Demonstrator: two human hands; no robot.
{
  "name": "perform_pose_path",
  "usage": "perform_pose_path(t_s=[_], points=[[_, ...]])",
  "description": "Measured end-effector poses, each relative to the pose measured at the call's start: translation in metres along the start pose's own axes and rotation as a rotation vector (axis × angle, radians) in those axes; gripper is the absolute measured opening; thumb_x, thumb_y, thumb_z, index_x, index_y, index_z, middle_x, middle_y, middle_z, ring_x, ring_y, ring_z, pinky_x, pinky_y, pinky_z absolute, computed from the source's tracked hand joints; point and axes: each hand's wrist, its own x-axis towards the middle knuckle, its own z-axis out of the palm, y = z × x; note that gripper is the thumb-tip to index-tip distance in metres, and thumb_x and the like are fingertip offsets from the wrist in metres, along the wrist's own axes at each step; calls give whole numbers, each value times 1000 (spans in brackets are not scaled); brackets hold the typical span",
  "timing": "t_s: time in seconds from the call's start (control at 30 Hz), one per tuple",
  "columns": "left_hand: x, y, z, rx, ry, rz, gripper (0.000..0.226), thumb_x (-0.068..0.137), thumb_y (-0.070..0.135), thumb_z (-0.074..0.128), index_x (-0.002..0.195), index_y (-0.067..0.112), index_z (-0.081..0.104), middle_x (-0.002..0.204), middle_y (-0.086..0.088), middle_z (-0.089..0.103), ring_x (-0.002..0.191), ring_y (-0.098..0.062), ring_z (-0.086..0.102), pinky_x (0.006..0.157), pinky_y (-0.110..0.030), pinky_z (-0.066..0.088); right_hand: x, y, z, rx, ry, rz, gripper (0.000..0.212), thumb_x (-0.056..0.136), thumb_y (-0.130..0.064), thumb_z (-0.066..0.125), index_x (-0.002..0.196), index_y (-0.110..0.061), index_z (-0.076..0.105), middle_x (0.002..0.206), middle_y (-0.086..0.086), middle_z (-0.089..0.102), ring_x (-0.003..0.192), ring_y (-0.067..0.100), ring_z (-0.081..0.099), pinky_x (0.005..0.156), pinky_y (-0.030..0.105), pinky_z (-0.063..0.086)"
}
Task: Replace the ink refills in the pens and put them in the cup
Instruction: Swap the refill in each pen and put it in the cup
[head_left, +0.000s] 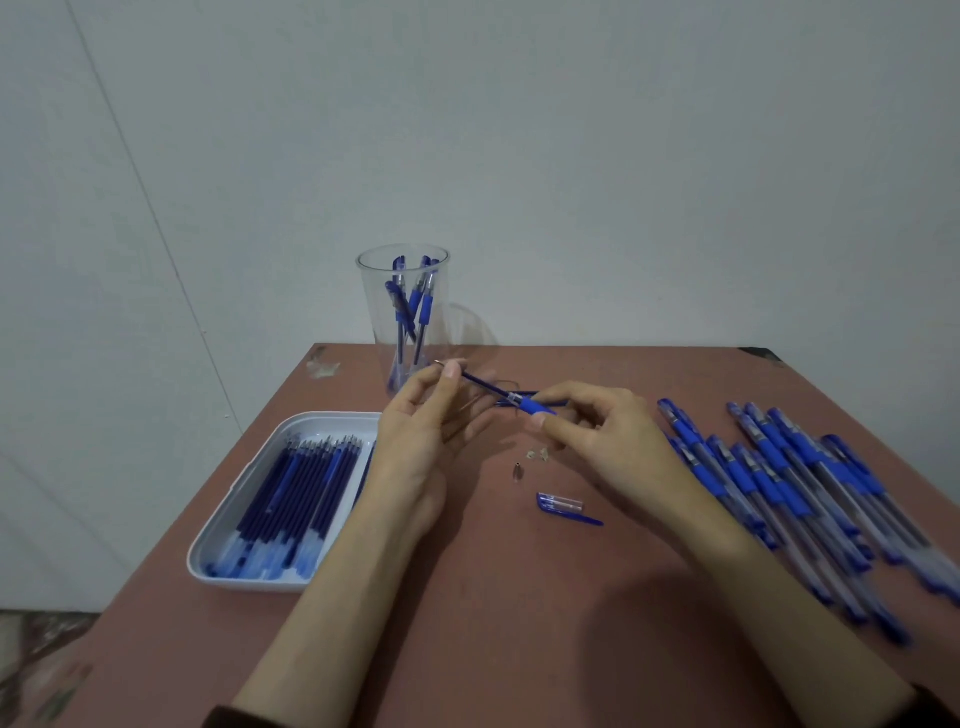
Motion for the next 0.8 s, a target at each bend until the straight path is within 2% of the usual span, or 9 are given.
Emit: perform_pose_path(t_s=[0.07,0.17,0.23,0.37,0.57,0.8], points=[[-1,-1,0,-24,-21,16,3,92,12,57,95,14,57,93,-13,73,80,-20,72,73,-26,59,-1,-1,-1,-16,1,-3,12,84,-21,70,86,-32,73,59,-2,59,54,6,49,54,15,37],[-1,-2,-1,11,-38,66,24,84,-4,61,102,11,58,88,-8,74,76,-16,71,74,-24,58,-1,-1,-1,-26,7,-8,10,83,-21,71,87,-30,73,59,-2,59,55,5,49,54,14,37],[0,-2,-2,41,-9,88,26,82,-7,62,101,10,62,83,-2,74,73,-11,70,72,-20,56,-1,-2,-2,-28,6,-11,10,83,-19,71,86,-28,73,60,0,60,53,3,48,54,13,36],[2,0,-4,14,78,132,17,83,-3,63,93,10,67,79,2,72,73,-6,67,66,-15,53,-2,-3,-3,-25,14,-15,20,82,-13,69,81,-32,71,58,-3,57,49,0,44,53,10,35],[4,3,-9,-25,175,269,13,86,2,62,98,7,66,88,-5,68,79,-10,65,71,-17,53,0,1,-5,-33,27,9,20,81,-12,70,80,-31,71,51,-14,51,48,0,43,50,9,33],[1,4,-4,28,242,378,10,89,6,61,97,10,67,81,2,68,73,-5,67,71,-18,53,2,4,-7,-50,41,1,21,81,-13,71,77,-34,70,54,-10,52,50,1,43,51,11,34]])
